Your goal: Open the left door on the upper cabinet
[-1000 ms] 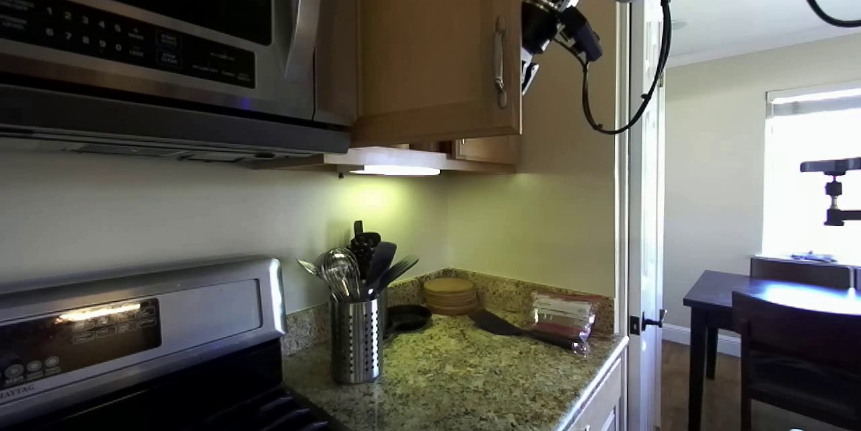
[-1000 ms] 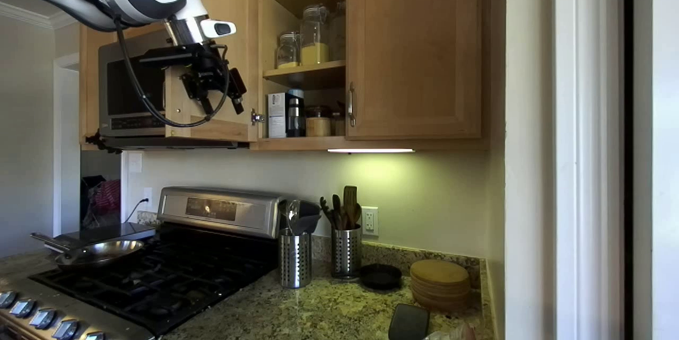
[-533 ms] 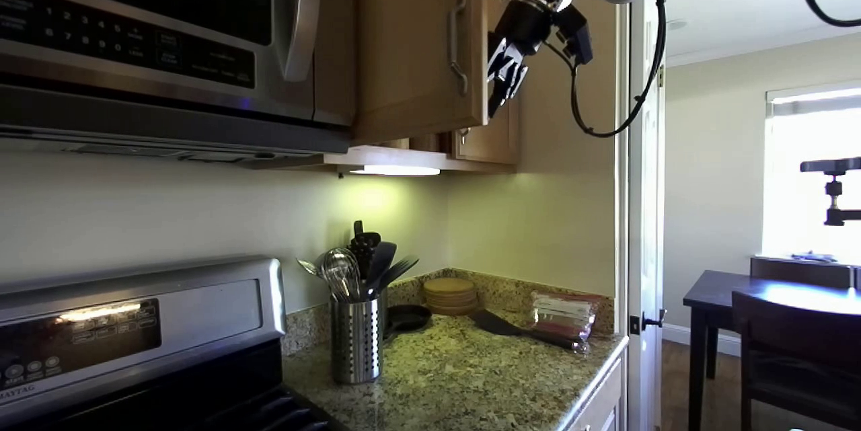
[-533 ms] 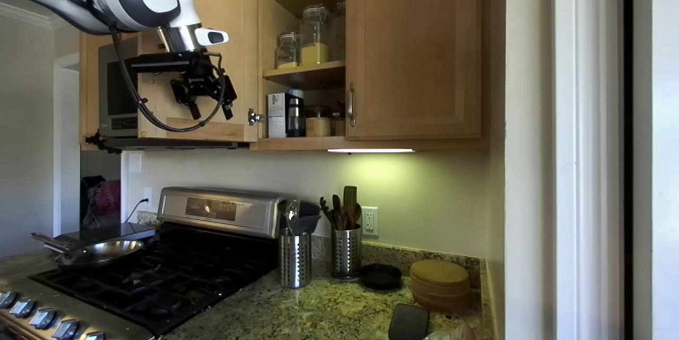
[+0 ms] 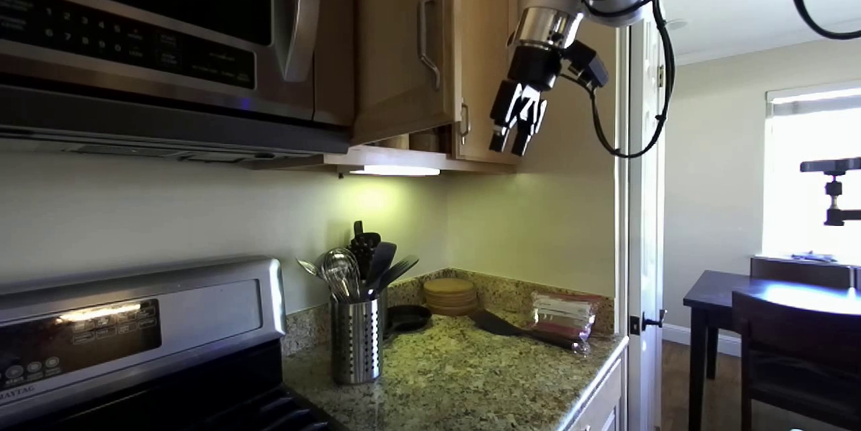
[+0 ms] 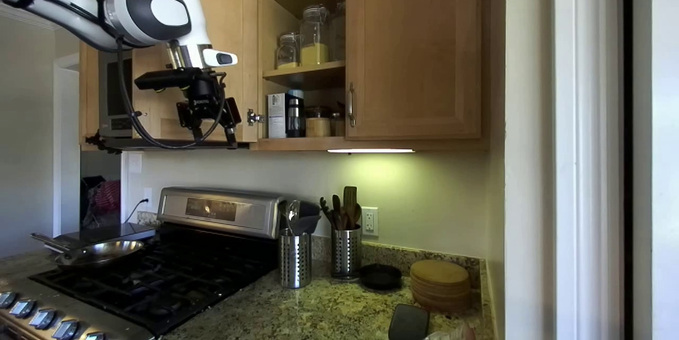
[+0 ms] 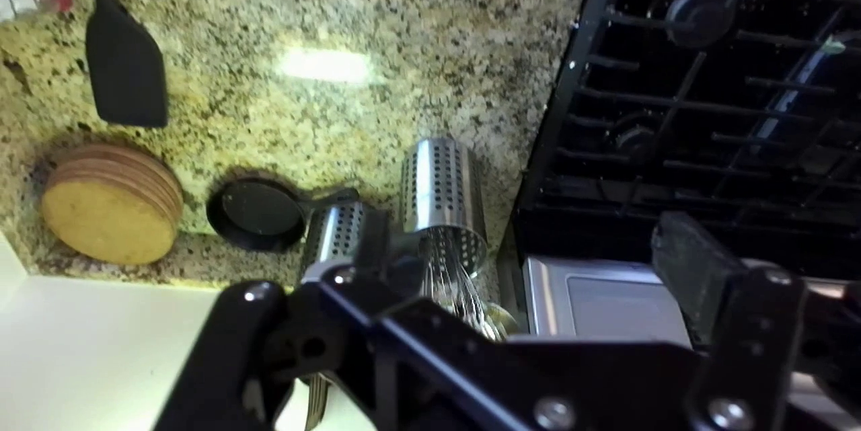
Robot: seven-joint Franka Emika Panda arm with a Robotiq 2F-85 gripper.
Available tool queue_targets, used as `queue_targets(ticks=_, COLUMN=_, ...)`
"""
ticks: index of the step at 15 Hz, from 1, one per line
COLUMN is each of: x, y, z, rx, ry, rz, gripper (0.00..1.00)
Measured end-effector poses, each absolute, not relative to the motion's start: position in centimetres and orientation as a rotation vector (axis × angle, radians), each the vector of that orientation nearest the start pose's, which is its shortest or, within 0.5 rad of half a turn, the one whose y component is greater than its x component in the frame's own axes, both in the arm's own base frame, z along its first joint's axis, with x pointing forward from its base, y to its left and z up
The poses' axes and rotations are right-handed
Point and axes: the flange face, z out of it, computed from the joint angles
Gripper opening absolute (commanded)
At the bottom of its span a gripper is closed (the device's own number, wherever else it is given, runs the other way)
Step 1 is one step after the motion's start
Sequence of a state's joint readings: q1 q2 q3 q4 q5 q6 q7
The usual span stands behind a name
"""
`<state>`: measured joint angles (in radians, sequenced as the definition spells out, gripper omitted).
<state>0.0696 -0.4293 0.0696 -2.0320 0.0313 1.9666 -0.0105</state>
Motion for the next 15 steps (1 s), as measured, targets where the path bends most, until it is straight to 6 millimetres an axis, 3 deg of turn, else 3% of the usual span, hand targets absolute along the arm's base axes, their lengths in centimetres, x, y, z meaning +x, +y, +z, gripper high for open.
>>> queue_targets(ticks=9, x=44.0, y=6.0, z=56.6, rx=-3.237, ry=-0.005, rz=-0.132, gripper=1.0)
queue_targets(ticks=15, x=44.3, y=6.0, z=55.9, rx=-3.239, ry=0.021, rz=-0.102, gripper=1.0)
